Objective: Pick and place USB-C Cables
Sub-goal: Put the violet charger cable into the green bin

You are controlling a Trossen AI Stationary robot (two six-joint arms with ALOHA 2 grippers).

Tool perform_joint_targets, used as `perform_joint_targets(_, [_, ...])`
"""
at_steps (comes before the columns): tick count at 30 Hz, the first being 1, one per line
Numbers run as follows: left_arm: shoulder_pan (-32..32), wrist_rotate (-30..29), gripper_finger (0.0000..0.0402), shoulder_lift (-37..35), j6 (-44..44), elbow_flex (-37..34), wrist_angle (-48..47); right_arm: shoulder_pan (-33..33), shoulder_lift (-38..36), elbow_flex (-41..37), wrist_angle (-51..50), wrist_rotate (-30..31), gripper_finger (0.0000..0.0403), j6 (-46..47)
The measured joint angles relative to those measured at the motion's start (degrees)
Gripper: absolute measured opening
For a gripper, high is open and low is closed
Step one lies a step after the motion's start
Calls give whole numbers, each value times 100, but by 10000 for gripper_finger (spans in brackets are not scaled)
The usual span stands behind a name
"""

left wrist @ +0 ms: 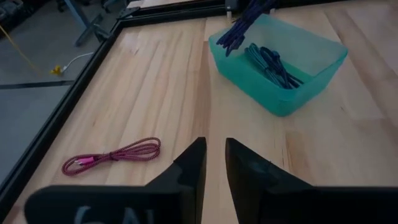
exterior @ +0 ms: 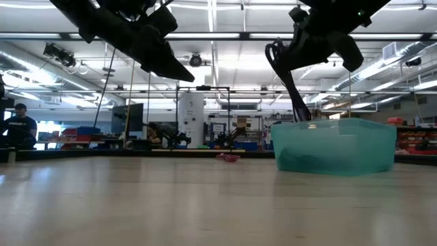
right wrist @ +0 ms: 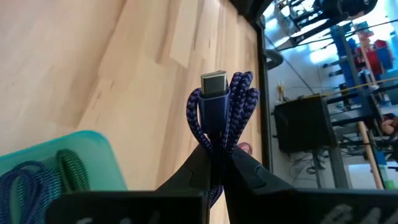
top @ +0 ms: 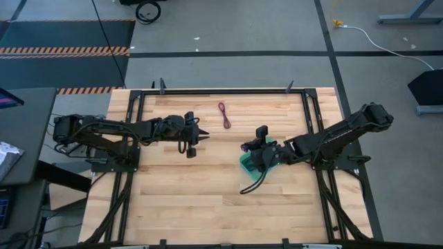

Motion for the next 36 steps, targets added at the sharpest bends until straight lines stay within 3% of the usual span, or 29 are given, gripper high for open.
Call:
perform_joint_targets(6, [0, 0, 66, 0, -2, 0, -11, 62, 1, 194, -432, -157, 23, 150])
perform_joint_targets(17, [0, 0, 62, 0, -4, 0, -7, 62, 67, 908, -2331, -1597, 23, 1439])
perform_joint_targets(26, [0, 0, 62, 0, -4, 0, -4, 59, 627, 946, -3013, -1251, 23, 1505])
perform_joint_targets(36, [0, 0, 62, 0, -10, 0, -9, -4, 1305, 946, -2747, -1602, 35, 2092])
